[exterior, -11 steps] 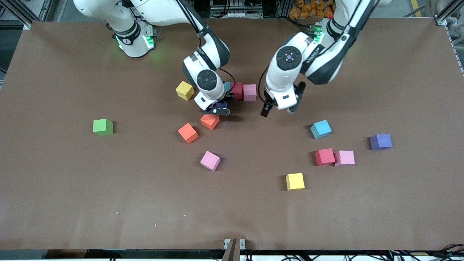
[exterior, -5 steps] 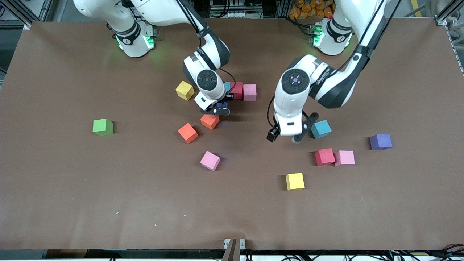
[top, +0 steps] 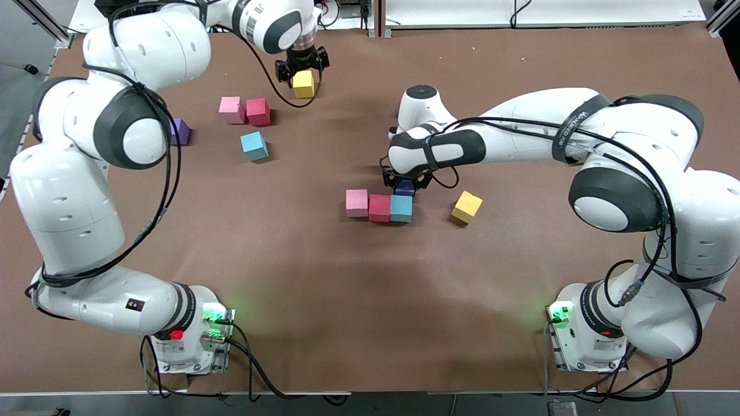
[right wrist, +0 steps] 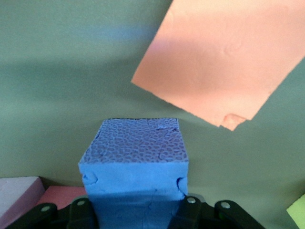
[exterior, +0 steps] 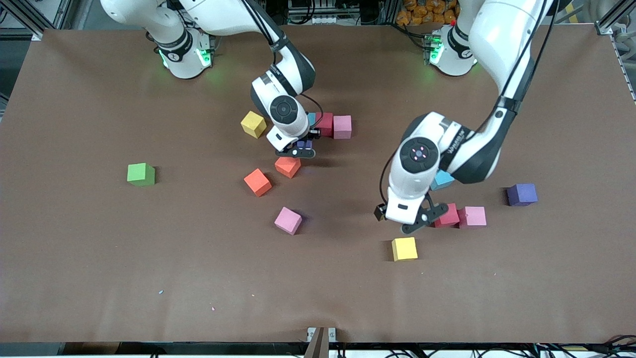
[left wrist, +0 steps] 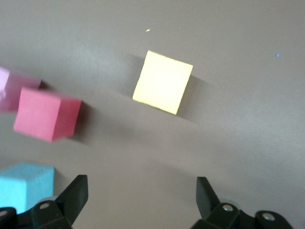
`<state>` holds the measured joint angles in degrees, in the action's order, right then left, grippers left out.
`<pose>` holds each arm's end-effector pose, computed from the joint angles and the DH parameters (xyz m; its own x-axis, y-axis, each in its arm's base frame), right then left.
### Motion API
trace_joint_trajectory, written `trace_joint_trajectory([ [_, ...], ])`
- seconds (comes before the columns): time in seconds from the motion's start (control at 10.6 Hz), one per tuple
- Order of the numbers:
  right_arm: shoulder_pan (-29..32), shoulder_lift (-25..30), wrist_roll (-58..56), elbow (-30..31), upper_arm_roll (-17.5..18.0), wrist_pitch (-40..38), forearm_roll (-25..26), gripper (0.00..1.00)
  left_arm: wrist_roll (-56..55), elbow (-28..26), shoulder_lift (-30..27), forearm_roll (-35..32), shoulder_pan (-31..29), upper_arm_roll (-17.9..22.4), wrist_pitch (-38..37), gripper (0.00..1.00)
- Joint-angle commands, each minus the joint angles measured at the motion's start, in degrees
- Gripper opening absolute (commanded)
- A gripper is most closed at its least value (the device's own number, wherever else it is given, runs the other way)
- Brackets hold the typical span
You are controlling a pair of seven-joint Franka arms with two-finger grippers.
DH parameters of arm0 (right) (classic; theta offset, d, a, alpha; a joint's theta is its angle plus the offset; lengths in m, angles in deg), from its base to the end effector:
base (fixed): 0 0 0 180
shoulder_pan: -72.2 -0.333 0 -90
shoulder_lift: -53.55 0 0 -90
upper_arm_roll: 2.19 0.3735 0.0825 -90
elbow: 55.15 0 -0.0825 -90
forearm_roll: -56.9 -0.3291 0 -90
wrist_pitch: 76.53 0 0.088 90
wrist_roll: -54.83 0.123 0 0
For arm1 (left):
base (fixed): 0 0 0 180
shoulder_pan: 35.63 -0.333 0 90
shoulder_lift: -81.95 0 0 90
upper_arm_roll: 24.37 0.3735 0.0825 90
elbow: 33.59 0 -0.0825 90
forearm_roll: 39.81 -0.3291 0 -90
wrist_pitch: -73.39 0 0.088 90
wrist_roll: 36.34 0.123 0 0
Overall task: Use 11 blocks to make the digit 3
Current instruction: 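Reach the yellow block with the left gripper while the right holds purple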
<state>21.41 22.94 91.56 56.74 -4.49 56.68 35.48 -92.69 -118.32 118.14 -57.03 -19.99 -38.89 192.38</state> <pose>0.3852 0.4544 0.2672 0.9611 -0.0601 -0.2697 -0.0770 -0.9956 -0.0525 0.6298 -0.2987 0.3714 0.9352 0.3440 0.0847 0.3502 -0.9337 -0.0750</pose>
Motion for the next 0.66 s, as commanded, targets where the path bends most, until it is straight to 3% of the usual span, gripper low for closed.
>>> trace_joint_trajectory([
  [0.0, -0.9, -0.4, 0.8, -0.6, -0.3, 0.4, 0.0, 0.0, 9.1, 5.9, 4.2, -0.9, -1.3, 0.1, -1.6, 1.0],
  [0.28, -1.2, -0.8, 1.2, -0.7, -0.3, 0.6, 0.1, 0.0, 19.1, 8.4, 7.1, -0.9, -1.8, 0.9, -1.3, 1.0],
  [0.56, -1.3, -0.9, 1.1, -0.7, -0.3, 0.6, 0.1, 0.0, 20.6, 8.7, 8.1, 1.2, -2.2, 1.2, -0.1, 1.0],
])
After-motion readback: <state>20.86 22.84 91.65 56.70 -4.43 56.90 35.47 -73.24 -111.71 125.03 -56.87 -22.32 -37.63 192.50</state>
